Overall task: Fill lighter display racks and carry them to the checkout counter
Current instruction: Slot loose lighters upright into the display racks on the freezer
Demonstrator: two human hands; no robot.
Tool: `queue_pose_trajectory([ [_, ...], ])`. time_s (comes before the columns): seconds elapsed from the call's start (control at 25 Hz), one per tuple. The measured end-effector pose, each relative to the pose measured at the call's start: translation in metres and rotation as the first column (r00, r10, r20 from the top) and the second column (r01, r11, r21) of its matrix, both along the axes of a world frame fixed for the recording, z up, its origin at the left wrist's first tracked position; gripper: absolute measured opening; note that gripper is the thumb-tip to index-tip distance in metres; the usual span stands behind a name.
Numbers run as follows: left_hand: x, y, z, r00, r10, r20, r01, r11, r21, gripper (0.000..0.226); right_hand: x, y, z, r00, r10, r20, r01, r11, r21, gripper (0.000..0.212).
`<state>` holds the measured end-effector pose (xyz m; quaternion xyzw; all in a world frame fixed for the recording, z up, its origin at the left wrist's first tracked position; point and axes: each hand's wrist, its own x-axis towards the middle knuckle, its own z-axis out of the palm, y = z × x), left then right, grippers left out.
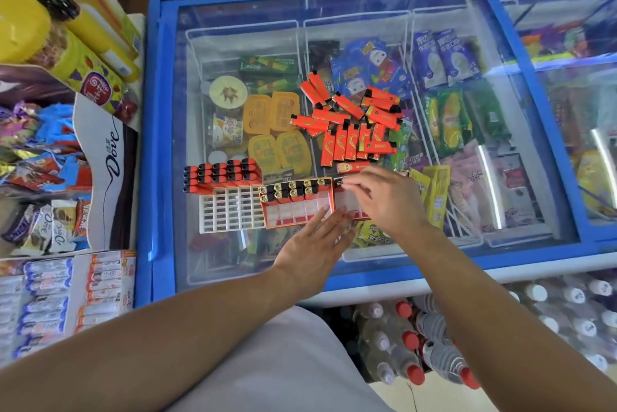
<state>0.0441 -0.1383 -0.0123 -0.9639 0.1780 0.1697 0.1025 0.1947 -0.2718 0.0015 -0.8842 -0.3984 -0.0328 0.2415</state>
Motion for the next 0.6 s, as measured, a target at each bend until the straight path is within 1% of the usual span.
queue_pose_trajectory([
  [0.04, -0.002, 0.002, -0.001, 1.000, -0.005, -0.006, 0.005, 1.000, 0.003, 0.077, 0.008, 0.001, 0.005, 0.998, -0.063, -0.023, 0.064, 0.998, 0.029, 0.009],
  [0.08, -0.003, 0.004, -0.001, 1.000, -0.009, -0.010, 0.009, 1.000, 0.003, 0.077, 0.021, 0.003, 0.010, 0.987, -0.146, -0.066, 0.147, 0.989, 0.020, 0.010],
  [0.12, -0.004, 0.006, -0.001, 1.000, -0.008, -0.013, 0.008, 1.000, -0.002, 0.078, 0.038, 0.004, 0.013, 0.967, -0.225, -0.117, 0.222, 0.974, -0.039, 0.015],
  [0.16, -0.005, 0.008, 0.000, 1.000, 0.000, -0.010, 0.000, 1.000, -0.013, 0.079, 0.057, 0.007, 0.014, 0.947, -0.284, -0.149, 0.262, 0.954, -0.149, 0.021],
  [0.24, -0.006, 0.011, 0.003, 0.999, 0.028, -0.020, -0.029, 0.999, -0.038, 0.080, 0.087, 0.015, 0.016, 0.935, -0.324, -0.144, 0.235, 0.871, -0.432, 0.032],
  [0.28, -0.008, 0.013, 0.004, 0.998, 0.044, -0.036, -0.045, 0.998, -0.047, 0.081, 0.095, 0.020, 0.018, 0.938, -0.320, -0.135, 0.203, 0.820, -0.535, 0.035],
  [0.36, -0.011, 0.017, 0.003, 0.997, 0.061, -0.051, -0.063, 0.996, -0.055, 0.084, 0.101, 0.026, 0.017, 0.945, -0.299, -0.130, 0.145, 0.743, -0.653, 0.037],
  [0.44, -0.014, 0.021, 0.000, 0.995, 0.072, -0.069, -0.075, 0.996, -0.053, 0.086, 0.103, 0.028, 0.013, 0.945, -0.295, -0.141, 0.117, 0.707, -0.698, 0.038],
  [0.48, -0.014, 0.023, -0.001, 0.993, 0.080, -0.083, -0.085, 0.995, -0.054, 0.085, 0.102, 0.028, 0.013, 0.946, -0.297, -0.132, 0.123, 0.704, -0.700, 0.038],
  [0.52, -0.014, 0.024, -0.002, 0.992, 0.082, -0.096, -0.088, 0.995, -0.056, 0.084, 0.101, 0.027, 0.015, 0.945, -0.303, -0.124, 0.142, 0.719, -0.680, 0.037],
  [0.56, -0.014, 0.023, -0.002, 0.992, 0.079, -0.102, -0.085, 0.995, -0.057, 0.083, 0.098, 0.024, 0.020, 0.936, -0.326, -0.134, 0.176, 0.761, -0.625, 0.036],
  [0.6, -0.015, 0.022, -0.003, 0.992, 0.071, -0.102, -0.077, 0.996, -0.054, 0.082, 0.093, 0.020, 0.027, 0.915, -0.358, -0.187, 0.214, 0.823, -0.527, 0.033],
])
